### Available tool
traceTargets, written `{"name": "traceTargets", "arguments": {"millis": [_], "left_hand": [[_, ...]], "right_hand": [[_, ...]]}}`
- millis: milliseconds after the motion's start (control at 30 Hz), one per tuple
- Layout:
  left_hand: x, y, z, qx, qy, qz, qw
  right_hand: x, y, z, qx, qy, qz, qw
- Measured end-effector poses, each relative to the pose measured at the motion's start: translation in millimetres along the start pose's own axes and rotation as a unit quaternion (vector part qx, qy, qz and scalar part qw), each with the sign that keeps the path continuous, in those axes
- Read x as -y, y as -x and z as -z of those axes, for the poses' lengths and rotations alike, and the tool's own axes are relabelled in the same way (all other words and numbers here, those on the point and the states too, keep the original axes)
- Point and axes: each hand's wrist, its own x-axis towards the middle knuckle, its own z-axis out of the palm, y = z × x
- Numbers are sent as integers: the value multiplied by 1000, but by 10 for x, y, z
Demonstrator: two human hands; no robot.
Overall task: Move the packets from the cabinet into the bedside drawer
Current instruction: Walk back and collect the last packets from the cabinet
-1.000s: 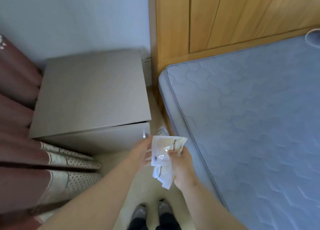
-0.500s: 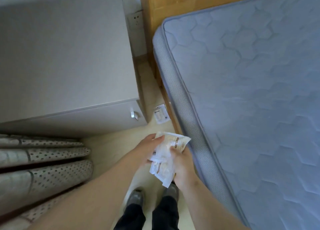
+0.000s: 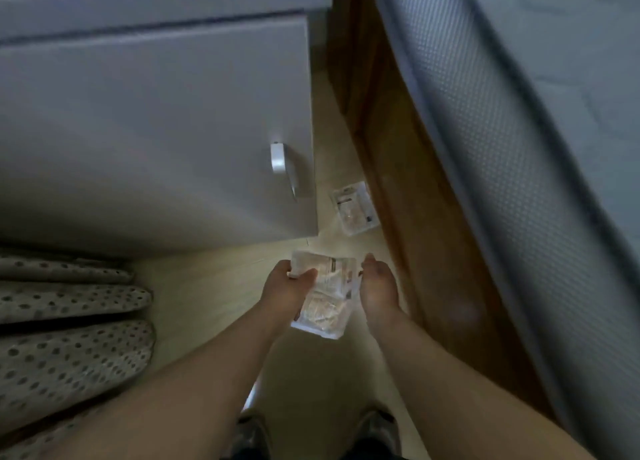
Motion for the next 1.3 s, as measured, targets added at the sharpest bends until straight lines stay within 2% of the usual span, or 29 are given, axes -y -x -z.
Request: {"name": "traceTargets", "arguments": {"millis": [133, 233, 333, 433, 533, 633, 700, 833, 900, 1000, 1067, 1200, 1300], "left_hand": [[379, -684, -20, -17, -27, -28, 999], [593, -1138, -98, -27, -39, -43, 998], [818, -1621, -198, -43, -79, -69, 994], [928, -1986, -274, -26, -94, -95, 991], [929, -2300, -280, -24, -50, -113, 992], [1058, -2452, -200, -41, -22, -99, 994], [1190, -2479, -124, -44, -38, -88, 994], [1219, -2523, -8, -59, -100, -85, 990], [1142, -2538, 0, -64, -125, -95, 986], [1084, -2532, -37, -62, -177, -110, 976], [1058, -2467, -75, -51, -233, -114, 964], [941, -2098, -82, -38, -286, -120, 950], [888, -1627, -12, -45, -221, -105, 969]], "right_hand": [[-213, -730, -193, -9, 206, 72, 976], [-314, -1234, -331, -11, 325, 133, 936], [-291, -1782, -433, -51, 411, 189, 890], [-141, -2269, -559, -64, 465, 208, 858], [-43, -2623, -733, -48, 500, 206, 840], [-255, -2737, -942, -117, 530, 273, 794], [-487, -2697, -1082, -125, 557, 311, 760], [-645, -2555, -1204, -109, 592, 355, 715], [-562, -2508, -1204, -109, 575, 351, 731], [-527, -2435, -1143, -70, 447, 276, 848], [-563, -2307, -1056, -65, 357, 233, 902], [-648, -1882, -860, -84, 254, 209, 940], [-680, -1326, -794, -43, 164, 209, 963]]}}
